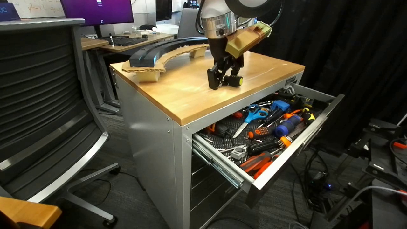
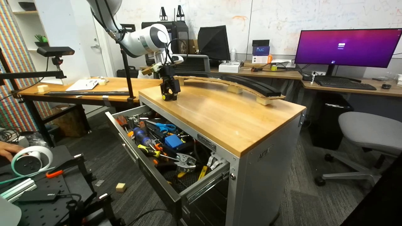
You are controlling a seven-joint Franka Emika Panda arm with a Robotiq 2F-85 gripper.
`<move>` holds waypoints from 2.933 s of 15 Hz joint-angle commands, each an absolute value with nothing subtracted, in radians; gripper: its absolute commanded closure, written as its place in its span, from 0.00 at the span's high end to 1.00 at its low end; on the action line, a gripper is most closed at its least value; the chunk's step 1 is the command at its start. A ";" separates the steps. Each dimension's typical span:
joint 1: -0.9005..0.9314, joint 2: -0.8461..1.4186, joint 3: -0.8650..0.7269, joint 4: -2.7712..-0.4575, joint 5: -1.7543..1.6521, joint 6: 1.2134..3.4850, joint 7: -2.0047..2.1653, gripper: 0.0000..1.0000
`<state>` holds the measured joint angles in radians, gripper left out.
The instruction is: Shift the object on the lift top and put it in the topmost drawer
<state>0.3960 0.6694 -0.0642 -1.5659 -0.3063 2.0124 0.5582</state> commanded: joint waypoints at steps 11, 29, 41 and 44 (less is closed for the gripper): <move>0.384 0.593 0.047 -1.746 -0.267 1.896 0.535 0.14; 0.367 0.281 0.121 -2.214 -0.153 2.149 0.606 1.00; 0.323 -0.020 0.212 -2.638 0.038 2.269 0.583 1.00; 0.315 -0.024 0.224 -2.659 -0.119 2.371 0.686 0.98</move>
